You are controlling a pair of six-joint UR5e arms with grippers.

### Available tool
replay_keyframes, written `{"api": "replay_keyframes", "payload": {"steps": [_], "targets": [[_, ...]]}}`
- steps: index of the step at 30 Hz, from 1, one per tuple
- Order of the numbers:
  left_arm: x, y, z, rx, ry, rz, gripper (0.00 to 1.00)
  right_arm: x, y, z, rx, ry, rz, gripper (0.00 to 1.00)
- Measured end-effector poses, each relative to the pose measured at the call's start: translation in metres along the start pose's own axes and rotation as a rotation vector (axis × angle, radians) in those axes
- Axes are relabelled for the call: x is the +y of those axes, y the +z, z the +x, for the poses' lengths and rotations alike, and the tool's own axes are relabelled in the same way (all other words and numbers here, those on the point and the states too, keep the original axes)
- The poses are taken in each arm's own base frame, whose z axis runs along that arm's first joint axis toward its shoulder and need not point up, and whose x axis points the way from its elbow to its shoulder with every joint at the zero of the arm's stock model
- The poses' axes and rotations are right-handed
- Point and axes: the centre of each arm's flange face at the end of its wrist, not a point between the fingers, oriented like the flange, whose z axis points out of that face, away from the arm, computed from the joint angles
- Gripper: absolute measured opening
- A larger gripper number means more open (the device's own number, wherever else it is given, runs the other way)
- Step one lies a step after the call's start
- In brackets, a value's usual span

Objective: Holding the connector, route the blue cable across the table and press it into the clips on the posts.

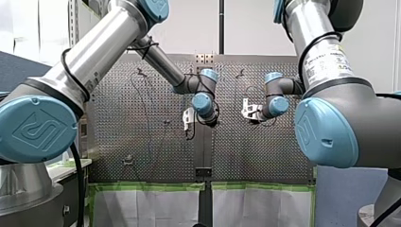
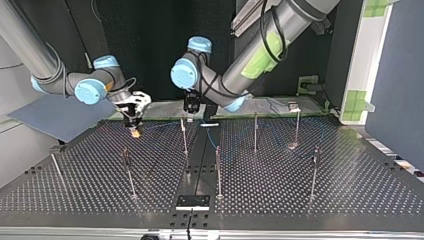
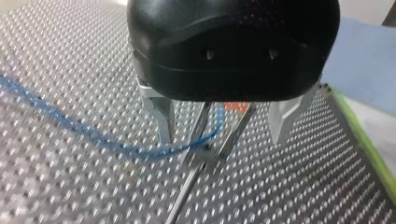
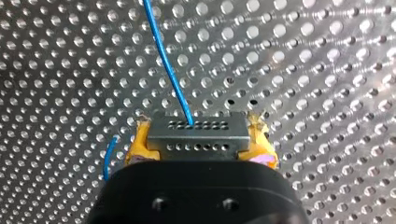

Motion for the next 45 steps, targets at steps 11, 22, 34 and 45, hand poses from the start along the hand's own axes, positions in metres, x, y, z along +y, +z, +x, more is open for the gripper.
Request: {"api": "replay_keyframes", "payload": {"steps": [11,22,34,45], "targets": [[-0.046,-0.020,0.009,-0.016,-0.038,0.124,1.00,0.013,0.000,0.001,0.005,0.008,-0.006,0.00],[-0.090,-0.025,0.021,-0.070,-0.045,0.120,1.00,0.024,-0.001,0.003,0.005,0.015,-0.001,0.00],[-0.097,-0.005,0.050,-0.024,-0.002,0.020,1.00,0.031,-0.001,0.005,0.011,0.017,-0.009,0.00],[-0.105,0.021,0.053,-0.090,-0.032,-0.057,1.00,0.032,-0.001,0.006,0.012,0.018,-0.007,0.00]]}}
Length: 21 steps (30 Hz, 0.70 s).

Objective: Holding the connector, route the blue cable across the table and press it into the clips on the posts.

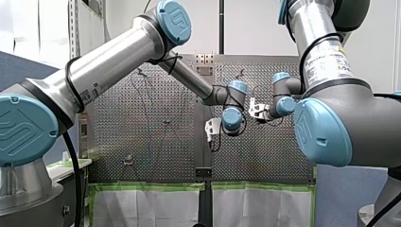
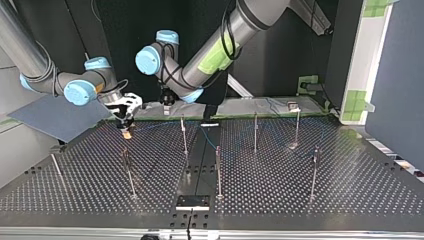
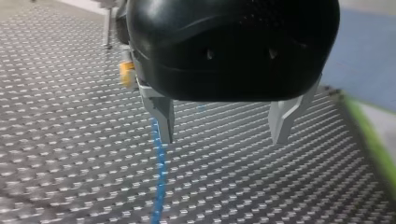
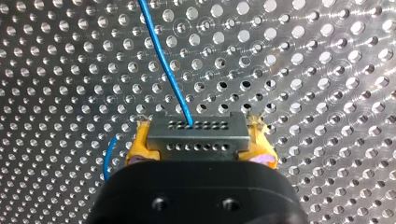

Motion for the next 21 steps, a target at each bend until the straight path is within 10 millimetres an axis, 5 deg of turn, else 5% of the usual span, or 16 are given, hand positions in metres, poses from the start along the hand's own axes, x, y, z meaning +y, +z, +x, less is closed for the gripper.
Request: {"api": "replay_keyframes", "payload": {"steps": [6,21], "targets": [[-0.006,0.011,-0.017,-0.062,-0.039,-0.026,1.00,0.001,0.000,0.000,0.001,0.000,-0.002,0.00],[-0.012,0.055,-0.021,-0.101,-0.108,0.011,1.00,0.004,0.000,0.002,0.004,-0.001,-0.003,0.00]]}}
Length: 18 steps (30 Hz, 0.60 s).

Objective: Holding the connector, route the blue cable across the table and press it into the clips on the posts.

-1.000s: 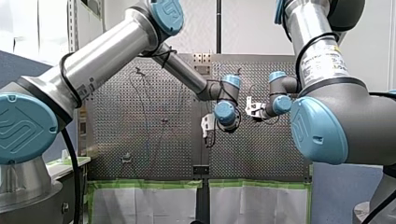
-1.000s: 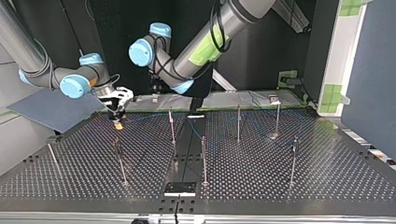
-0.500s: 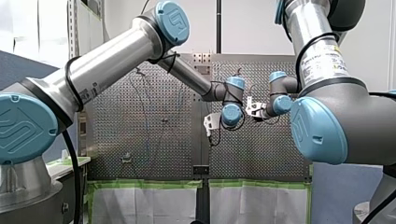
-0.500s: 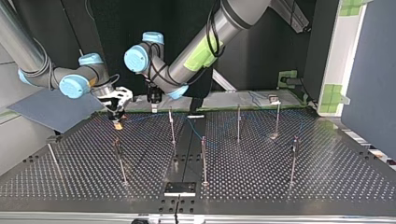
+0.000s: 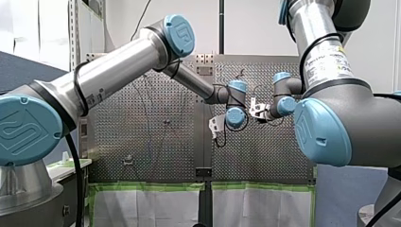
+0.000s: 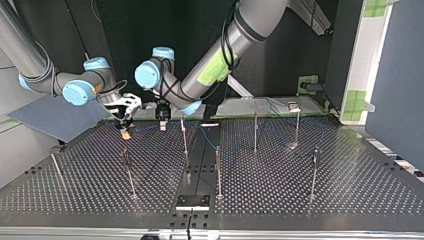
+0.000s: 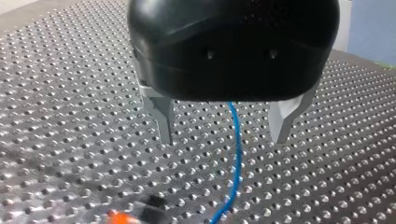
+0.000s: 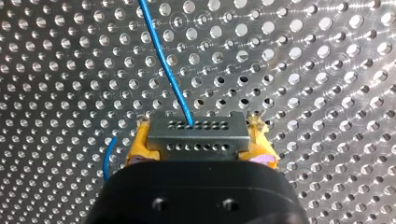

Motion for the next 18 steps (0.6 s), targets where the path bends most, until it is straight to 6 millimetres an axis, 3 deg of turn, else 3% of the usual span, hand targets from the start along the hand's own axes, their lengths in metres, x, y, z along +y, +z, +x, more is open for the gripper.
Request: {"api": "replay_keyframes", "payload": {"steps": [16,18], "targets": [[0.005,0.020,0.054,0.093,0.051,-0.041,1.00,0.002,0.000,0.000,0.000,0.002,0.005,0.00],[0.003,0.022,0.057,0.093,0.052,-0.041,0.86,0.002,0.000,0.000,0.000,0.002,0.005,0.00]]}}
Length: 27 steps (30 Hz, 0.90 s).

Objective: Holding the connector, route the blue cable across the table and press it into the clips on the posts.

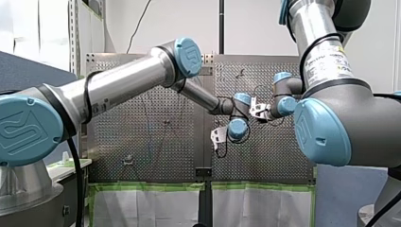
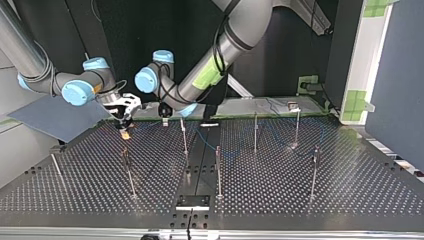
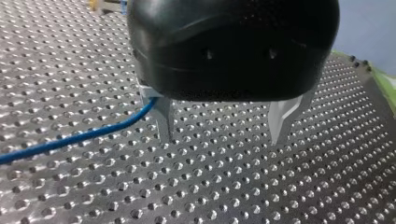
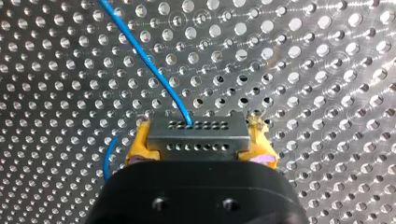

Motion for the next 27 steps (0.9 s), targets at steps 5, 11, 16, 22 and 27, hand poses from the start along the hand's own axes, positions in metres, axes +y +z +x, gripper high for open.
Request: {"api": "replay_keyframes", "payload": {"steps": [5,11,16,22,27], "targets": [[-0.012,0.001,-0.010,-0.026,-0.017,0.008,0.27,0.000,0.000,0.000,0.000,0.000,0.001,0.00],[-0.023,-0.002,-0.027,-0.055,-0.033,-0.005,0.01,0.000,0.000,0.000,0.000,0.000,0.002,0.00],[-0.021,-0.004,-0.031,-0.057,-0.028,-0.034,0.01,0.000,0.001,0.003,0.002,0.000,0.005,0.00],[-0.016,-0.010,-0.038,-0.046,-0.012,-0.070,0.01,0.000,0.002,0.011,-0.004,-0.004,0.005,0.00],[-0.017,-0.022,-0.055,-0.046,-0.006,-0.071,0.01,-0.003,-0.003,0.028,-0.007,-0.008,0.005,0.00]]}}
